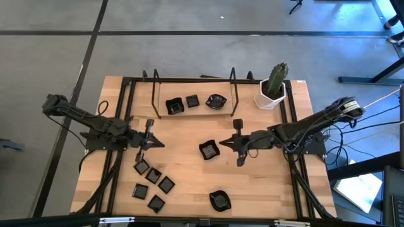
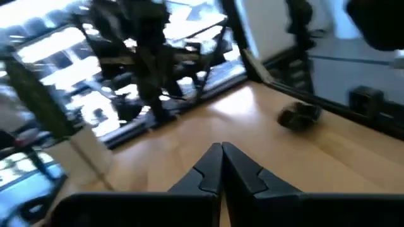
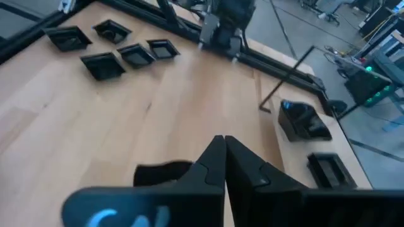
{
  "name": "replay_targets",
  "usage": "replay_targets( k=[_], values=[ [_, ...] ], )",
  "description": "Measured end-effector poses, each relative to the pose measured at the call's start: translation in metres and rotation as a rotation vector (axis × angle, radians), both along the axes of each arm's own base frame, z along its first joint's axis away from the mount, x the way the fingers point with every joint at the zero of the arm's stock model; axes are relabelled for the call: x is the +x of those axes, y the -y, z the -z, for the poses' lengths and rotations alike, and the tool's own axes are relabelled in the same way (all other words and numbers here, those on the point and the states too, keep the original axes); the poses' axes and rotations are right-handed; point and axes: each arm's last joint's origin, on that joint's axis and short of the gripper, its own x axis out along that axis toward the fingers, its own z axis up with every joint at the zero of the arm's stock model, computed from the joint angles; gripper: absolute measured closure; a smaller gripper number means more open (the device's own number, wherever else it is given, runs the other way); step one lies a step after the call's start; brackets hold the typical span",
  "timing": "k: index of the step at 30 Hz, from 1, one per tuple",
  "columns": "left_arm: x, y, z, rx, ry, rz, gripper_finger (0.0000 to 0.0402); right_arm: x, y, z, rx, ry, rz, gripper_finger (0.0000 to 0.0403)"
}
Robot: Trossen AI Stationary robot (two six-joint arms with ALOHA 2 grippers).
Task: Pick & Place Mini shaped plates
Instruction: Stack the square plate on top of the square plate on the shelf
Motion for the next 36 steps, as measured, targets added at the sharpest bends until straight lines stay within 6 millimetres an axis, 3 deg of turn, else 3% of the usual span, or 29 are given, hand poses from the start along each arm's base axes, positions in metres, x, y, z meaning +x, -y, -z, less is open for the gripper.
replay_targets(
  k=[4,10,15,22,26,31,36],
  values=[
    [0.001,-0.001,-0.004,0.032,0.049,0.0,0.0399,0.013,-0.004,-0.01,0.021,0.012,0.006,0.0398],
    [0.001,-0.004,-0.017,0.037,0.177,-0.076,0.0397,0.032,-0.012,-0.005,0.063,-0.067,0.029,0.0398],
    [0.001,-0.005,-0.019,0.023,0.199,-0.094,0.0394,0.041,-0.016,0.012,0.121,-0.161,0.055,0.0397],
    [0.001,-0.006,-0.014,-0.037,0.135,-0.139,0.0399,0.062,-0.024,0.045,0.274,-0.304,-0.048,0.0397],
    [0.0,-0.009,-0.015,-0.11,0.138,-0.234,0.04,0.099,-0.023,0.044,0.299,-0.331,-0.091,0.0397],
    [-0.004,-0.015,-0.017,-0.203,0.155,-0.394,0.0395,0.161,-0.025,0.048,0.221,-0.408,-0.129,0.0397],
    [-0.008,-0.018,-0.019,-0.224,0.164,-0.437,0.04,0.203,-0.039,0.046,0.058,-0.42,-0.362,0.038]
  ],
)
